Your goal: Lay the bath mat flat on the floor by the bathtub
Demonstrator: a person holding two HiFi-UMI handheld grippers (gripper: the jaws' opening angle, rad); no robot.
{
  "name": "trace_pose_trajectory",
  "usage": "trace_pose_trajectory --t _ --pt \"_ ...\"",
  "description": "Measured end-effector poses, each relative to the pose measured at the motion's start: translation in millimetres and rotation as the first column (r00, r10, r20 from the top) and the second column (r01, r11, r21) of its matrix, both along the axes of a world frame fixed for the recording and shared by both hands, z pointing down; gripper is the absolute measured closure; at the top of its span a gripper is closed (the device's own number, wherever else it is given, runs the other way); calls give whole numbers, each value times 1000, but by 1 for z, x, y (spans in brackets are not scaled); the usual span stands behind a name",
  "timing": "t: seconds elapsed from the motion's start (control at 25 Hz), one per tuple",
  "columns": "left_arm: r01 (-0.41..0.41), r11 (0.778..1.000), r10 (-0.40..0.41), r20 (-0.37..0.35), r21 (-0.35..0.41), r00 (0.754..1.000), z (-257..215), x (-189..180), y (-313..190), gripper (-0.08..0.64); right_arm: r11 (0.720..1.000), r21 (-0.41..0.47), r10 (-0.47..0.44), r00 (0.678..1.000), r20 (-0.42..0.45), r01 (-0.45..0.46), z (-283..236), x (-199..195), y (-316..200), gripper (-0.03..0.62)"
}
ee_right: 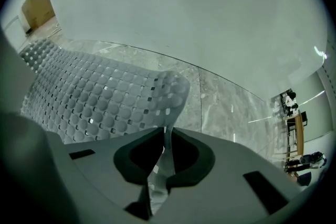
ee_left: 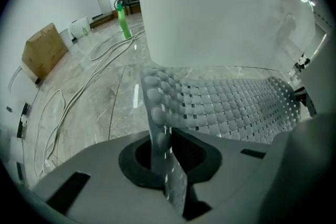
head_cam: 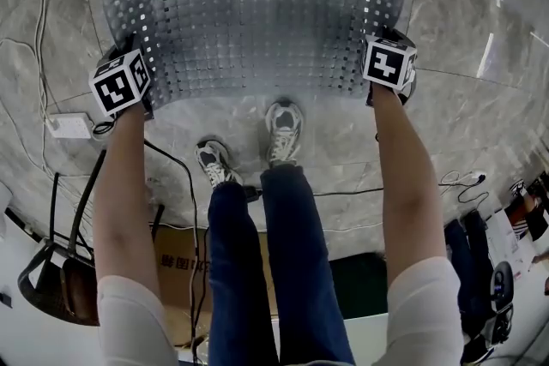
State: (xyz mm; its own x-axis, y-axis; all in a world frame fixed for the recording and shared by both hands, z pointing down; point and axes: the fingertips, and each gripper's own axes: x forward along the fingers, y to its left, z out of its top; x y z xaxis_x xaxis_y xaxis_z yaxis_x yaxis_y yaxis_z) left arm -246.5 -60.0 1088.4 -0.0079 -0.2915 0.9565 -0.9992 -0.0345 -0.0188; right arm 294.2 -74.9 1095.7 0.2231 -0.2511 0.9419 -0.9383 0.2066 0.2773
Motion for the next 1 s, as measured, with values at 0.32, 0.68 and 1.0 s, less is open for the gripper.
trace_pose_trajectory --t 0.32,0.68,1.0 --pt "-2 1000 2 -3 -17 1000 25 -13 0 514 1000 -16 26 1000 -3 -26 19 14 -1 551" --pt "16 1000 -16 14 -13 1000 45 -27 -1 468 995 -47 85 996 31 -84 37 22 -1 549" --pt "54 998 -54 17 -31 998 54 -38 0 407 992 -49 112 992 -51 -114 43 39 3 454"
